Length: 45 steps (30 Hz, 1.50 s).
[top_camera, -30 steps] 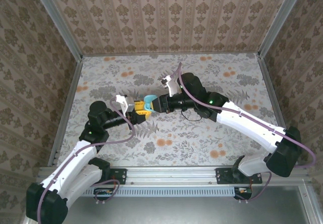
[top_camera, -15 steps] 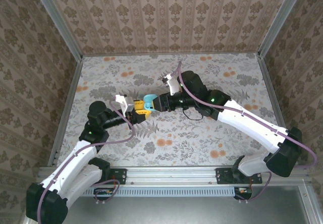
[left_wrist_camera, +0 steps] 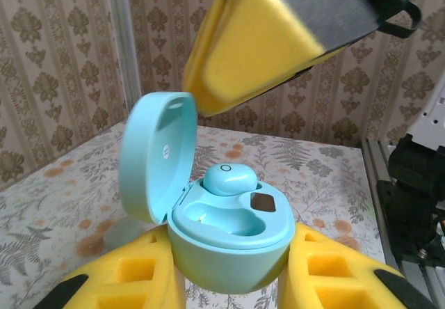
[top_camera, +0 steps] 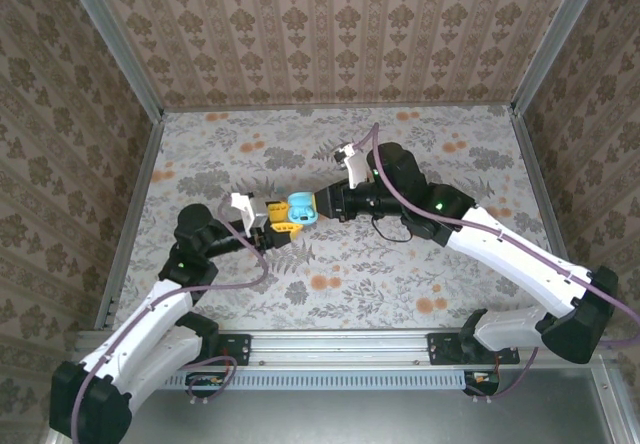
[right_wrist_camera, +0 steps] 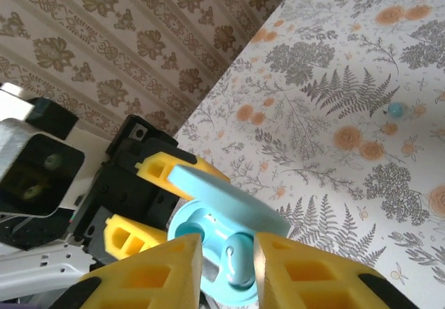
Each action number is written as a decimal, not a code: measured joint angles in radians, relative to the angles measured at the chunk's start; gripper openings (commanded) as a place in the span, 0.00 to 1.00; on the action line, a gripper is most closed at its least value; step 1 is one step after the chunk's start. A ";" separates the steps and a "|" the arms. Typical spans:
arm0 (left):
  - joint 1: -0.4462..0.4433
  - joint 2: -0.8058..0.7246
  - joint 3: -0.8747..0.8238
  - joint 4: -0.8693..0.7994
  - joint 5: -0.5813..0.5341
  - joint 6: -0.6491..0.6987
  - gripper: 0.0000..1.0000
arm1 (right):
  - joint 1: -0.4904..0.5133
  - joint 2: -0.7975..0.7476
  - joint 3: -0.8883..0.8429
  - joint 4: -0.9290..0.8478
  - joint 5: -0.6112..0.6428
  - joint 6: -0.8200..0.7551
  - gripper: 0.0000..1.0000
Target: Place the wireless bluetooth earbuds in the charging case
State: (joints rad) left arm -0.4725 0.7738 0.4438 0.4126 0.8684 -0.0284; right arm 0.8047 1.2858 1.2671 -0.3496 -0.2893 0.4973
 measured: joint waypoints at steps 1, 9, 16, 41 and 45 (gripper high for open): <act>0.000 -0.001 -0.005 0.001 0.000 0.004 0.25 | 0.004 0.001 0.000 -0.001 0.003 -0.005 0.23; 0.000 -0.001 -0.018 -0.017 -0.005 0.035 0.25 | 0.034 0.018 0.013 -0.055 0.061 -0.055 0.20; -0.019 -0.003 -0.019 -0.023 -0.031 0.084 0.25 | 0.039 0.008 0.011 -0.059 0.086 -0.076 0.28; -0.024 0.012 -0.016 -0.055 -0.100 0.111 0.23 | 0.011 -0.024 -0.040 -0.050 0.083 -0.067 0.27; -0.004 0.012 -0.016 -0.088 -0.126 0.089 0.23 | -0.041 -0.024 -0.040 -0.050 0.089 -0.029 0.27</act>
State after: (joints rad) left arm -0.4763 0.7860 0.4278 0.3244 0.7425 0.0608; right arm 0.7635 1.2613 1.2270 -0.4000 -0.2005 0.4683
